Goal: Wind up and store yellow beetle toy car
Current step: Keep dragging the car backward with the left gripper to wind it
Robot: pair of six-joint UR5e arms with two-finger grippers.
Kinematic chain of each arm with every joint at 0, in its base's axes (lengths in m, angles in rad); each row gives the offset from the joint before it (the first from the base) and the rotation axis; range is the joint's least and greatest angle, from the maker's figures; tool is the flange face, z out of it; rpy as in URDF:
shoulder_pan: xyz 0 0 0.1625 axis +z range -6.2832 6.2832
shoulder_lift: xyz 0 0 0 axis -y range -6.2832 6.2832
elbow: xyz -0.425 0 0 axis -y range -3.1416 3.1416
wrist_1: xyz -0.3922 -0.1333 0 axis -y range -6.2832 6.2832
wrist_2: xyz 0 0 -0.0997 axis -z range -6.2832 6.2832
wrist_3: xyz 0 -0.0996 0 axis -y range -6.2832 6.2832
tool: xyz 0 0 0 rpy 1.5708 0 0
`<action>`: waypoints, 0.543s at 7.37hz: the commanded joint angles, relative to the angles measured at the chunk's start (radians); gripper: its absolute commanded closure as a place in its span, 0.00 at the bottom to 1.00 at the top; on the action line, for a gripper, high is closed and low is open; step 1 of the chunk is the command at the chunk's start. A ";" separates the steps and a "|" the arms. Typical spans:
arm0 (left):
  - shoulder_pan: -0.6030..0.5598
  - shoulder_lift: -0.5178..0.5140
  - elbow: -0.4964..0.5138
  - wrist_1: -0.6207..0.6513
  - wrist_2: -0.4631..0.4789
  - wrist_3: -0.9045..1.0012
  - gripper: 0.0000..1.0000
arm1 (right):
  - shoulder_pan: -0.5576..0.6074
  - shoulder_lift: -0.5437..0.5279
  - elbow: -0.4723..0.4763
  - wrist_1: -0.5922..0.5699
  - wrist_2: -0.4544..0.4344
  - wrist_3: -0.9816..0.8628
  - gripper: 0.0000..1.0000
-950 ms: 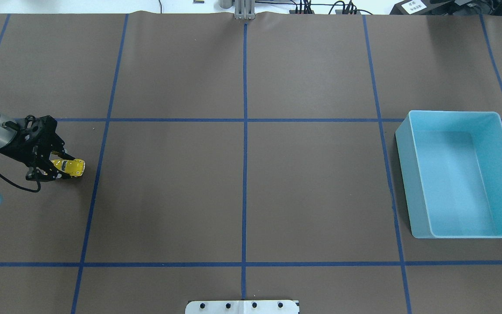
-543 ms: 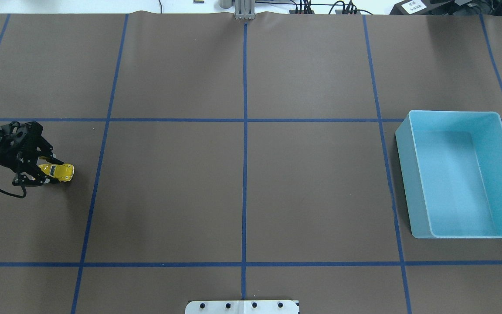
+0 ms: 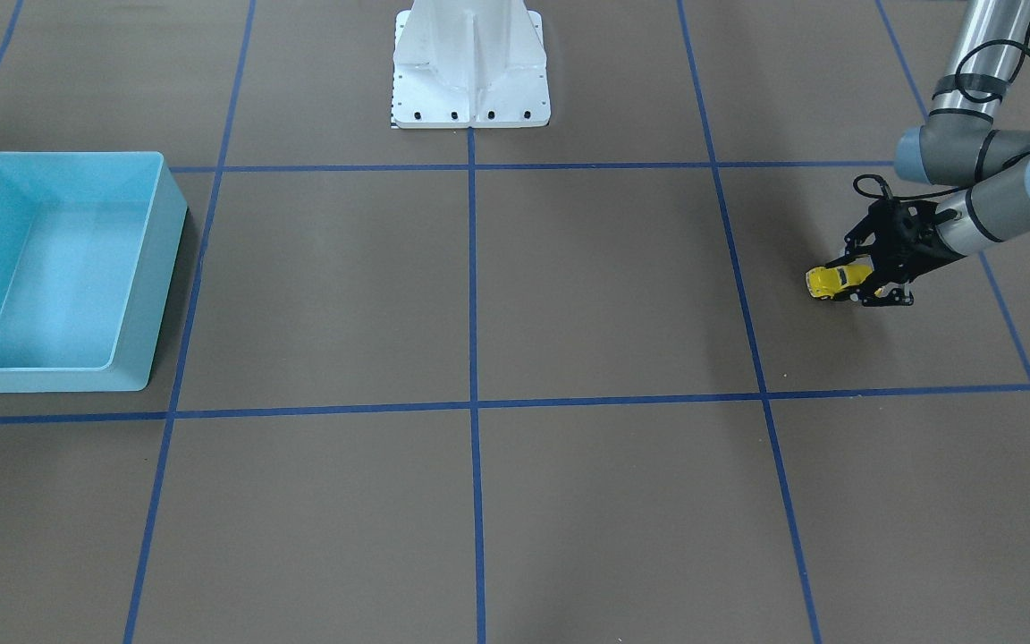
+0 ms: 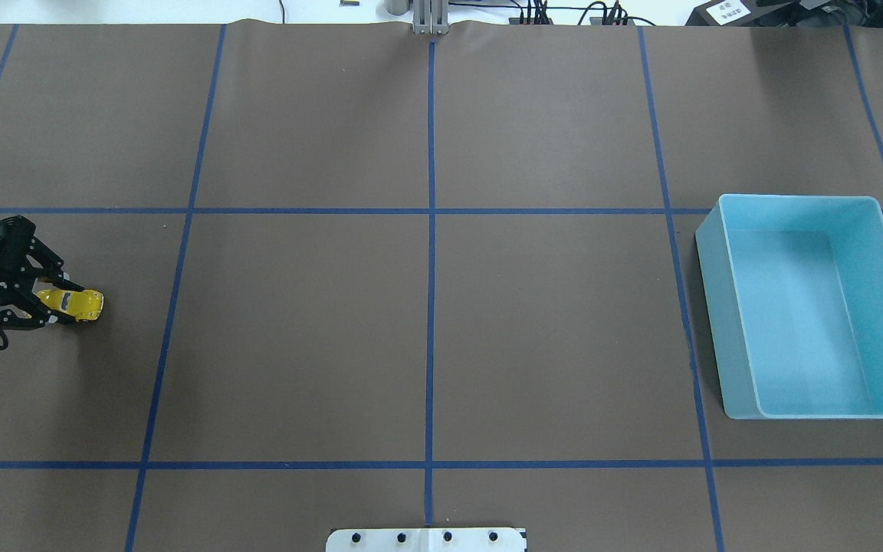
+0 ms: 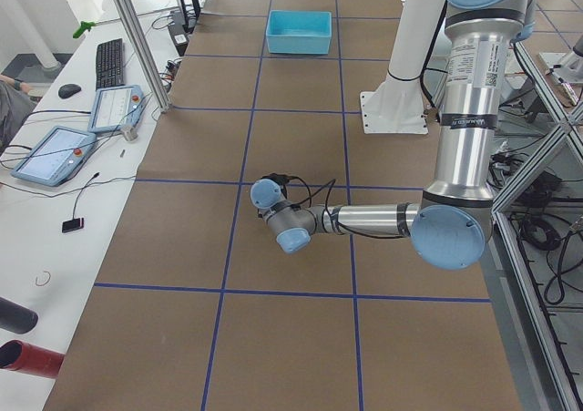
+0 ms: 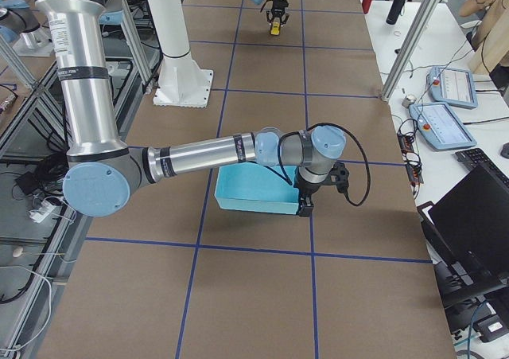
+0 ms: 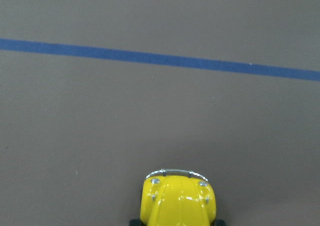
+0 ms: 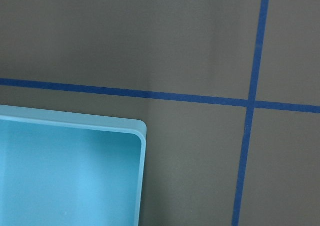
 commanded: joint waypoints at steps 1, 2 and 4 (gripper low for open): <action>-0.039 0.001 0.033 -0.024 -0.046 0.006 1.00 | 0.000 0.000 0.000 0.000 0.000 0.000 0.01; -0.045 0.015 0.040 -0.030 -0.048 0.024 1.00 | 0.000 0.000 0.000 0.000 0.000 0.000 0.01; -0.056 0.039 0.053 -0.068 -0.066 0.032 1.00 | 0.000 0.000 0.000 0.000 0.000 0.000 0.01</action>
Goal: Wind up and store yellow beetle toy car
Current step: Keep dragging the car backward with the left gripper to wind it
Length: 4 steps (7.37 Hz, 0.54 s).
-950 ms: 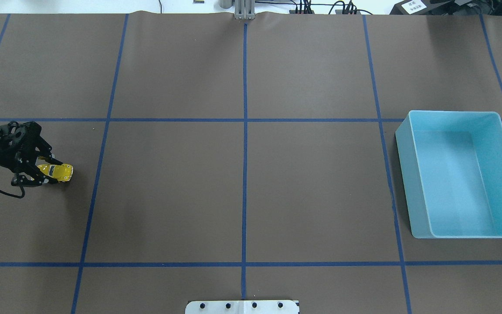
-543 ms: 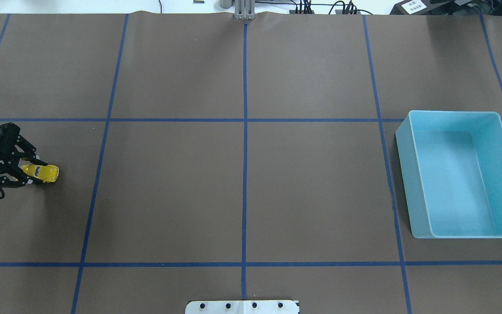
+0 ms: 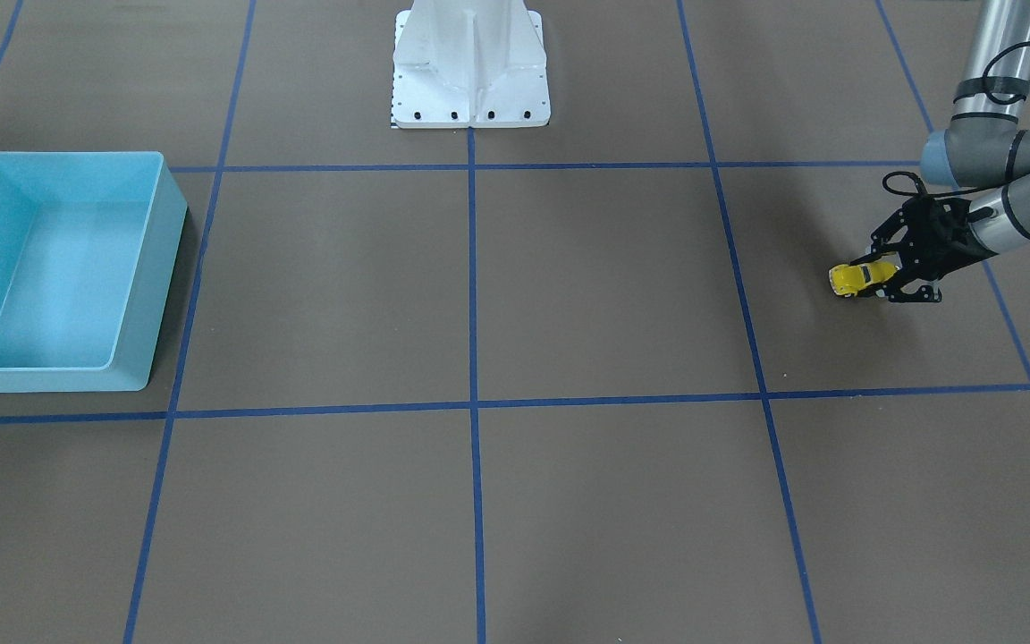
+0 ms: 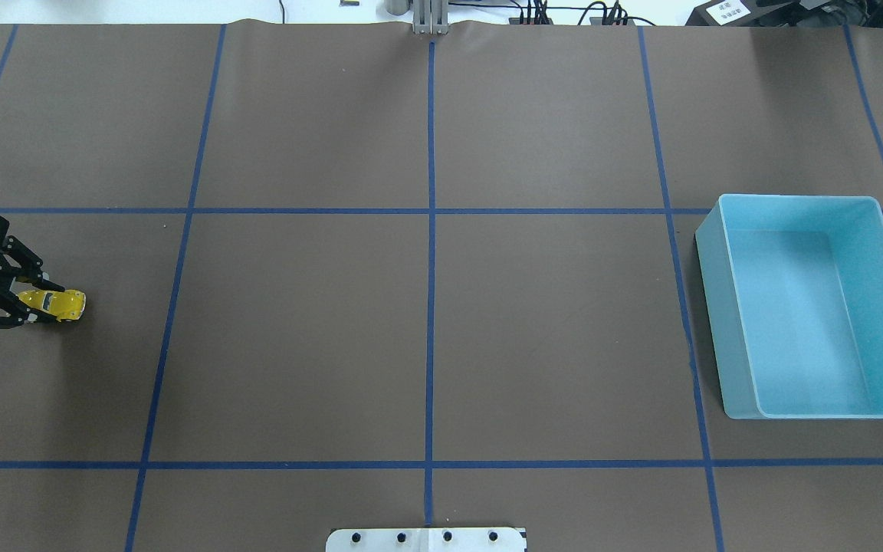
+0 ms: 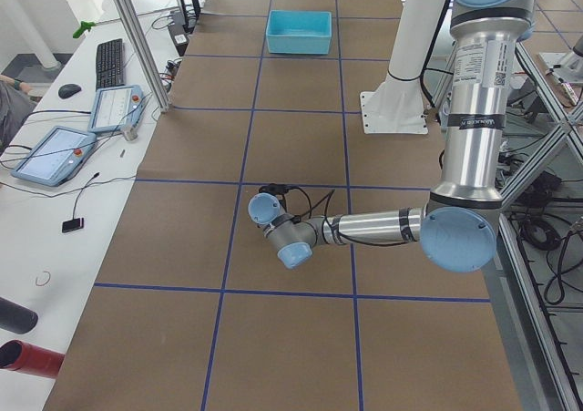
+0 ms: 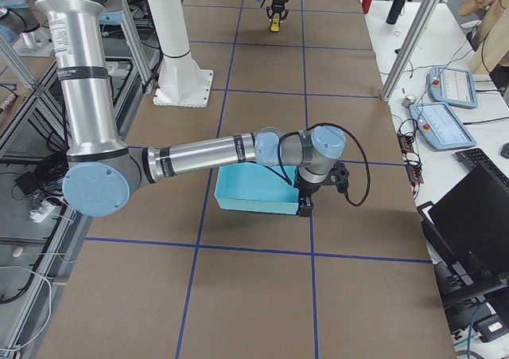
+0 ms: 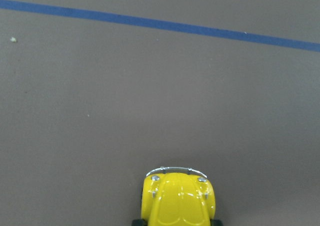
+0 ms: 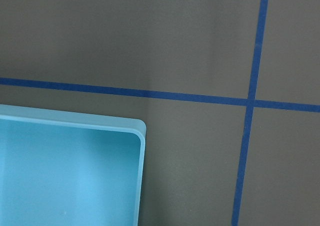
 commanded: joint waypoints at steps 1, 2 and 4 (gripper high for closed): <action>-0.016 0.018 0.030 -0.055 -0.018 0.007 1.00 | 0.000 0.000 -0.002 0.000 0.000 0.000 0.01; -0.028 0.025 0.062 -0.095 -0.032 0.007 1.00 | 0.000 0.000 -0.002 0.000 0.000 0.000 0.01; -0.039 0.025 0.077 -0.133 -0.035 0.005 0.01 | 0.000 0.000 -0.002 0.000 0.000 0.000 0.01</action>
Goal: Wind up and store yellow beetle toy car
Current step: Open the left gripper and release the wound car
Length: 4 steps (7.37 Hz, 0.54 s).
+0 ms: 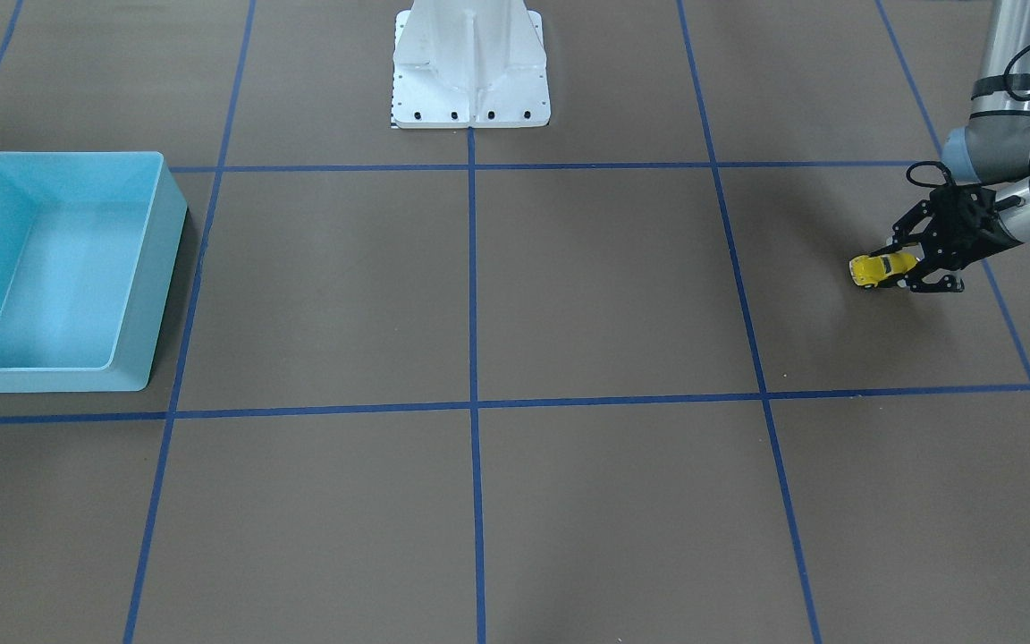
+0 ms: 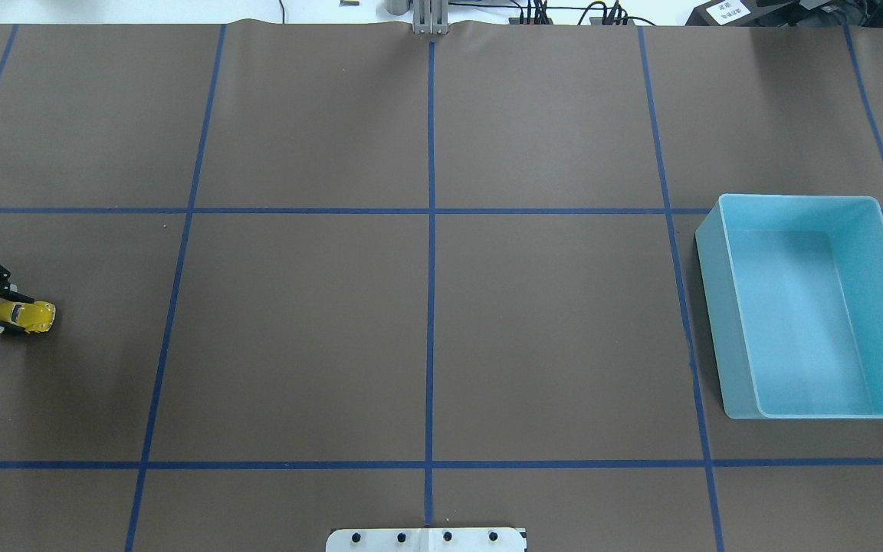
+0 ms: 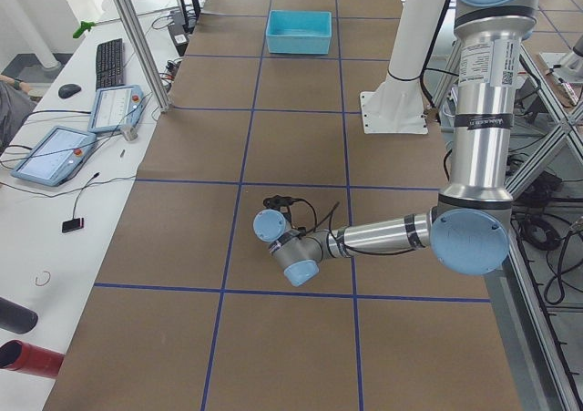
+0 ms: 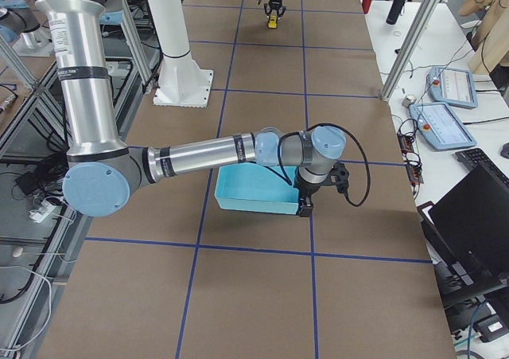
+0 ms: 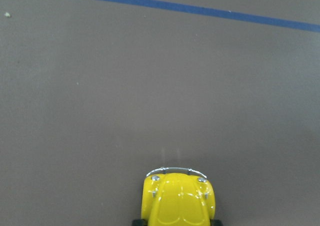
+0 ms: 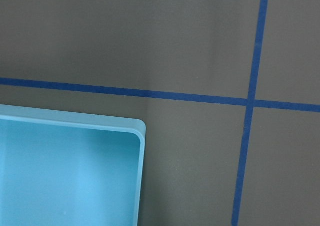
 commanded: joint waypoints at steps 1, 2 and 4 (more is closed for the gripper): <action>-0.028 0.003 0.009 -0.021 -0.025 0.000 0.00 | 0.000 0.000 0.001 0.000 0.000 0.000 0.01; -0.048 0.003 0.006 -0.023 -0.042 0.000 0.00 | 0.000 0.000 0.001 0.000 0.000 0.000 0.01; -0.055 0.001 0.008 -0.022 -0.053 0.000 0.00 | 0.000 0.000 0.001 0.000 0.000 0.000 0.01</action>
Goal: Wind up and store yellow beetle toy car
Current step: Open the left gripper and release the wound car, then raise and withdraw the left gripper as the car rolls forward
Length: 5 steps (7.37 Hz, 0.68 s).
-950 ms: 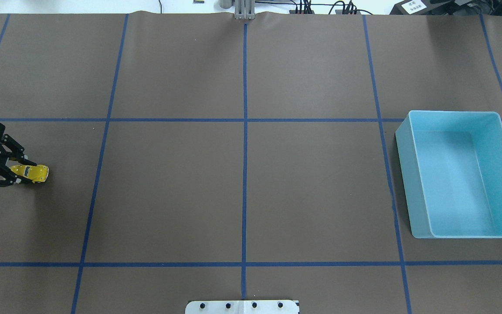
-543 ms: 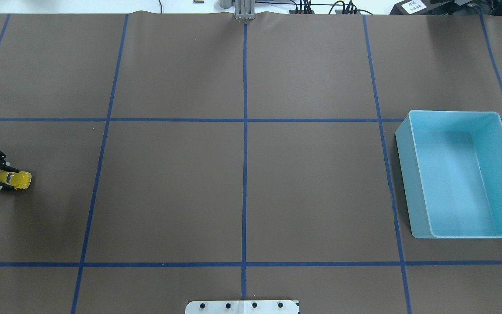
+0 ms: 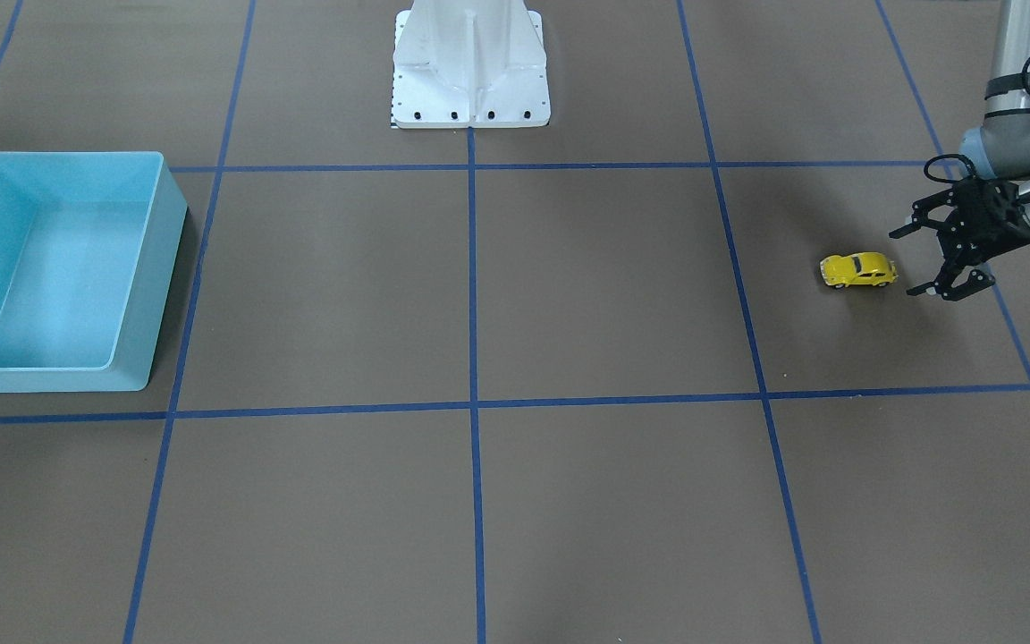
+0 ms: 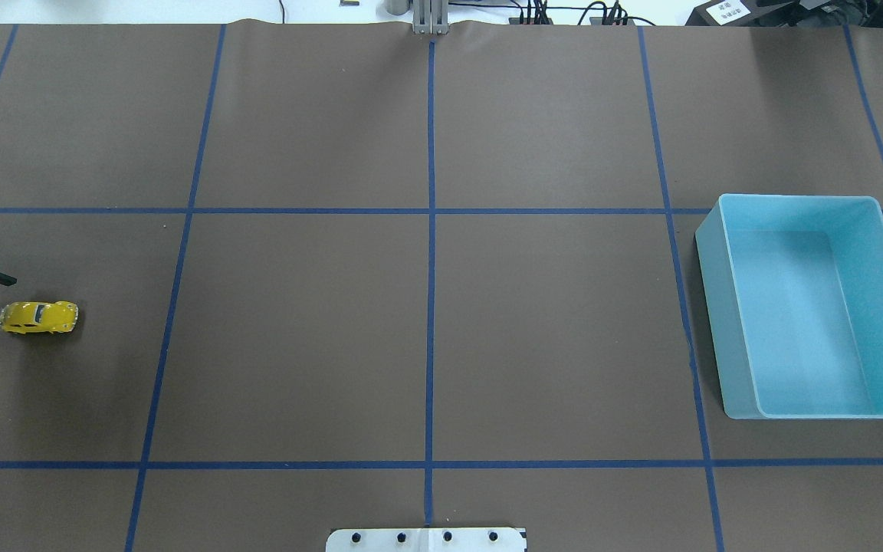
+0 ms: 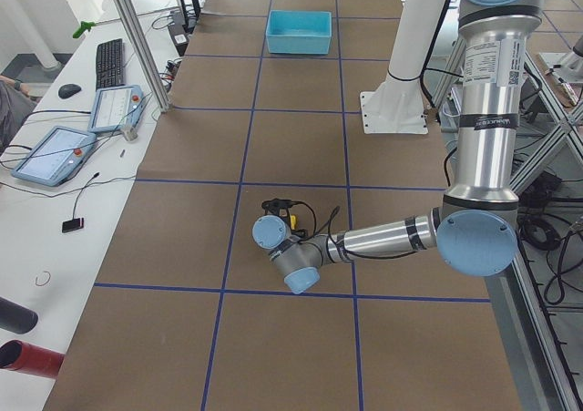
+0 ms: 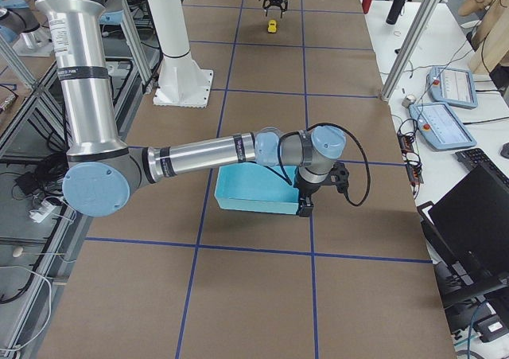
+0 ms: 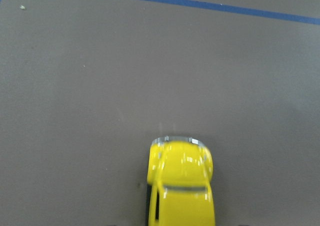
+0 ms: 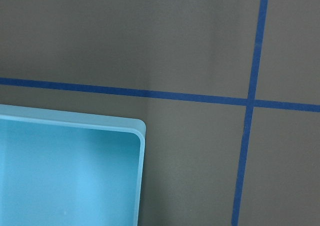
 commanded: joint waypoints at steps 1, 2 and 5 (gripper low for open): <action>-0.006 -0.001 0.001 0.001 -0.007 0.000 0.00 | 0.000 0.000 0.000 0.000 0.000 0.000 0.01; -0.006 -0.001 -0.001 -0.001 -0.007 0.000 0.00 | 0.000 0.000 -0.001 0.000 0.000 0.000 0.01; -0.038 -0.009 -0.031 0.023 -0.001 -0.034 0.00 | 0.000 0.000 -0.001 0.000 0.000 0.000 0.01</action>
